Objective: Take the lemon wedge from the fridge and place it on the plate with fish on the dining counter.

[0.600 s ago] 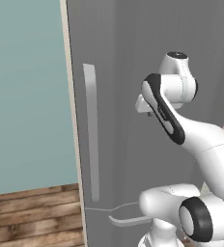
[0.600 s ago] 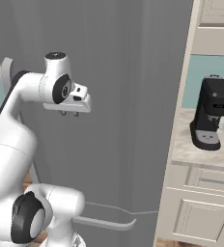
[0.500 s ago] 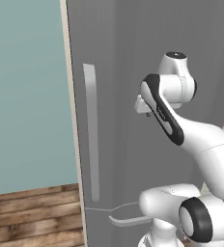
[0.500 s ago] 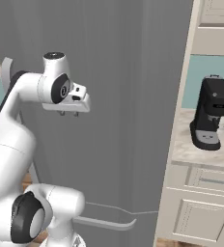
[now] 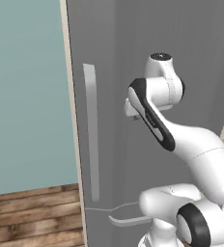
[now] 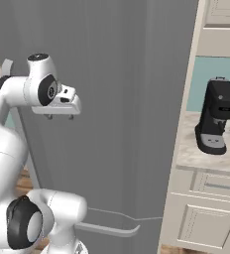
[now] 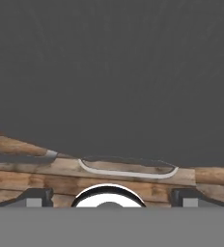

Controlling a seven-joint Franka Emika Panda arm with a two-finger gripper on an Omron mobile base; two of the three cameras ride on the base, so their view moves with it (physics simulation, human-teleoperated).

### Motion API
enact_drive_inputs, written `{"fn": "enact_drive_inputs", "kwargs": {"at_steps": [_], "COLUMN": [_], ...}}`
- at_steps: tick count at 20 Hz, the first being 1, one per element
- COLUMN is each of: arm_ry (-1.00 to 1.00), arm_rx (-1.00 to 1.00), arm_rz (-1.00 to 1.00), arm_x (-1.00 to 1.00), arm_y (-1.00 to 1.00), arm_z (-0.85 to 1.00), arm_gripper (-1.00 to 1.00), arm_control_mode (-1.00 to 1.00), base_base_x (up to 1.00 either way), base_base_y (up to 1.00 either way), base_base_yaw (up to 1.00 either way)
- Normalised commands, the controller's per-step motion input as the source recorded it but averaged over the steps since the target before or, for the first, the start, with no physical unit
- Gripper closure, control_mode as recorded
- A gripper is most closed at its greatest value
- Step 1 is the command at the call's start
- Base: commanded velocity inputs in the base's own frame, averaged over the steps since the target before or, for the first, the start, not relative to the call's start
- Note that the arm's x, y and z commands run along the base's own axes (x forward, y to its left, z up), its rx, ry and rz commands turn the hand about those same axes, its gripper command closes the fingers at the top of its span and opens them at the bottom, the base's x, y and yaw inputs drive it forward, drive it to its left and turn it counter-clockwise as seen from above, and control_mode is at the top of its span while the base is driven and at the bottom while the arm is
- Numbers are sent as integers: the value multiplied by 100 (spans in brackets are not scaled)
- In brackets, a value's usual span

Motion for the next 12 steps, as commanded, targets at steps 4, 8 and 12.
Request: {"fn": "enact_drive_inputs", "kwargs": {"at_steps": [4,8,12], "arm_ry": [0,0,0], "arm_rx": [0,0,0], "arm_rz": [0,0,0], "arm_x": [0,0,0], "arm_y": [0,0,0], "arm_z": [0,0,0], "arm_gripper": [-100,-100,-100], "arm_control_mode": [100,100,100], "base_base_x": [-45,-80,-91], "base_base_y": [90,38,7], "base_base_yaw": [-8,-8,-10]}}
